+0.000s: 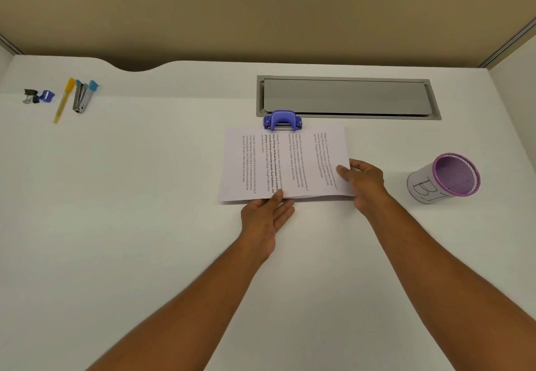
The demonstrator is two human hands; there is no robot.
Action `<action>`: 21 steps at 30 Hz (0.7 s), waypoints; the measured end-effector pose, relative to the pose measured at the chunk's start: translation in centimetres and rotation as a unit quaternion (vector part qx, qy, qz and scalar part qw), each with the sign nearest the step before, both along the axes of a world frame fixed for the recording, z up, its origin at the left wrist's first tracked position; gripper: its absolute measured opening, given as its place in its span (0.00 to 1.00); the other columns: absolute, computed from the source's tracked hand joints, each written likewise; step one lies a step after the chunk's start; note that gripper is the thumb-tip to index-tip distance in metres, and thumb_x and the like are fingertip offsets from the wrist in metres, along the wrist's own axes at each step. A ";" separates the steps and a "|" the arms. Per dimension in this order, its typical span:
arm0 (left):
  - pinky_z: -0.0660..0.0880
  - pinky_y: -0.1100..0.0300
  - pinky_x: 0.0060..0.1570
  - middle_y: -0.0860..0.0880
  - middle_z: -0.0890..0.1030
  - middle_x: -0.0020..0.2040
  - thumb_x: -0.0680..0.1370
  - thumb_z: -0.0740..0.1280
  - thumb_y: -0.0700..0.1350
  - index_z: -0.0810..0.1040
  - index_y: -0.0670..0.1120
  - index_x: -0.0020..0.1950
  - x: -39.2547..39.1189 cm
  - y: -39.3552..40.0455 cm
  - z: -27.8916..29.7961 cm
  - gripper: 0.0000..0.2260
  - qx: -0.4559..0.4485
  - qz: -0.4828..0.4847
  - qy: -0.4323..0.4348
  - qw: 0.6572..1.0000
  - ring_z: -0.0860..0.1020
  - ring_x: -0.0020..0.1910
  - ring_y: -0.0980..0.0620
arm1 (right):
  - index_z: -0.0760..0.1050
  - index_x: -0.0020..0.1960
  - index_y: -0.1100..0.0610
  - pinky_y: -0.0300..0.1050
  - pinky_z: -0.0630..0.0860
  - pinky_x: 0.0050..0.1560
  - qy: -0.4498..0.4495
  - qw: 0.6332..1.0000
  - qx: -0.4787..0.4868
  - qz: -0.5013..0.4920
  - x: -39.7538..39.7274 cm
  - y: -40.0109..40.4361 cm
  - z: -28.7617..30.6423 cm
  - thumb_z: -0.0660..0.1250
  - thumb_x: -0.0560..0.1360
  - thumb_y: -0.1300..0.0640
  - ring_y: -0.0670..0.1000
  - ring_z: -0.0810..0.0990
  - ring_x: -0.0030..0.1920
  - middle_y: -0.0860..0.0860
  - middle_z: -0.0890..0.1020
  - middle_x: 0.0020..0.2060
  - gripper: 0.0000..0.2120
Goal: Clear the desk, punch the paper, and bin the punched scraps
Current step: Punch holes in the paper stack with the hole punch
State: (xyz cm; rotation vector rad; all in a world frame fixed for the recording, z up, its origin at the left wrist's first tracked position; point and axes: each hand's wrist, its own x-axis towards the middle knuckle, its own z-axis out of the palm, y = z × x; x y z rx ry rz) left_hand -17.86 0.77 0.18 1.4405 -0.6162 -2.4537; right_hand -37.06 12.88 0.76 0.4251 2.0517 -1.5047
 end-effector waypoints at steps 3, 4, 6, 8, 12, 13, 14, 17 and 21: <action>0.87 0.55 0.46 0.40 0.86 0.61 0.80 0.72 0.32 0.80 0.37 0.68 -0.9 0.3 0.2 0.17 -0.010 0.038 -0.023 0.999 0.88 0.52 0.42 | 0.81 0.61 0.57 0.47 0.82 0.49 0.003 1.000 0.002 0.028 -0.3 0.4 0.0 0.76 0.76 0.60 0.51 0.84 0.48 0.53 0.85 0.59 0.14; 0.87 0.55 0.46 0.41 0.86 0.61 0.80 0.72 0.31 0.80 0.38 0.69 -1.0 0.4 0.2 0.18 -0.013 0.047 -0.025 0.999 0.87 0.53 0.42 | 0.82 0.61 0.58 0.49 0.82 0.53 0.011 0.999 0.017 0.040 -0.4 0.5 0.2 0.77 0.76 0.59 0.53 0.85 0.50 0.54 0.85 0.58 0.14; 0.86 0.57 0.46 0.43 0.87 0.60 0.80 0.72 0.30 0.80 0.39 0.69 -1.2 0.7 0.2 0.18 -0.018 0.059 -0.023 0.998 0.87 0.55 0.44 | 0.82 0.60 0.58 0.50 0.81 0.56 0.073 0.987 0.115 0.083 -0.5 0.5 0.8 0.76 0.76 0.53 0.55 0.84 0.53 0.55 0.85 0.58 0.15; 0.86 0.59 0.45 0.44 0.87 0.59 0.80 0.72 0.30 0.81 0.39 0.69 -1.3 0.8 0.1 0.17 -0.022 0.069 -0.027 0.997 0.87 0.55 0.45 | 0.79 0.63 0.59 0.53 0.79 0.60 0.189 0.941 0.245 0.136 -0.2 0.1 1.5 0.71 0.79 0.47 0.57 0.82 0.58 0.56 0.83 0.60 0.19; 0.85 0.59 0.45 0.45 0.87 0.59 0.79 0.72 0.30 0.81 0.39 0.68 -1.3 1.0 -0.2 0.17 -0.031 0.078 -0.032 0.996 0.88 0.54 0.45 | 0.76 0.68 0.59 0.58 0.75 0.64 0.428 0.818 0.287 0.254 1.0 -3.2 2.7 0.67 0.81 0.52 0.60 0.77 0.63 0.58 0.78 0.63 0.19; 0.85 0.59 0.45 0.45 0.88 0.59 0.79 0.72 0.30 0.81 0.40 0.68 -1.3 1.0 -0.3 0.17 -0.034 0.078 -0.031 0.996 0.88 0.54 0.46 | 0.76 0.69 0.60 0.58 0.74 0.66 0.452 0.798 0.268 0.295 1.2 -4.6 2.8 0.67 0.80 0.53 0.61 0.76 0.65 0.59 0.77 0.65 0.19; 0.85 0.59 0.46 0.45 0.88 0.59 0.79 0.72 0.31 0.82 0.40 0.68 -1.4 1.0 -0.4 0.17 -0.036 0.078 -0.029 0.996 0.88 0.54 0.46 | 0.74 0.71 0.60 0.56 0.72 0.70 0.460 0.781 0.256 0.336 1.3 -6.1 2.8 0.66 0.81 0.54 0.61 0.74 0.69 0.59 0.76 0.69 0.21; 0.85 0.59 0.46 0.46 0.88 0.58 0.79 0.73 0.31 0.82 0.42 0.68 -1.4 0.9 -0.4 0.18 -0.036 0.081 -0.026 0.996 0.89 0.52 0.47 | 0.64 0.79 0.59 0.53 0.61 0.79 0.458 0.727 0.261 0.439 1.2 -10.3 2.2 0.66 0.82 0.54 0.58 0.63 0.80 0.57 0.65 0.80 0.28; 0.85 0.60 0.44 0.45 0.87 0.60 0.79 0.73 0.31 0.81 0.41 0.69 -1.5 1.0 -0.6 0.18 -0.038 0.083 -0.032 0.995 0.88 0.53 0.46 | 0.53 0.83 0.58 0.55 0.49 0.82 0.438 0.686 0.281 0.509 -0.2 -13.2 0.8 0.65 0.82 0.51 0.57 0.52 0.84 0.55 0.54 0.84 0.36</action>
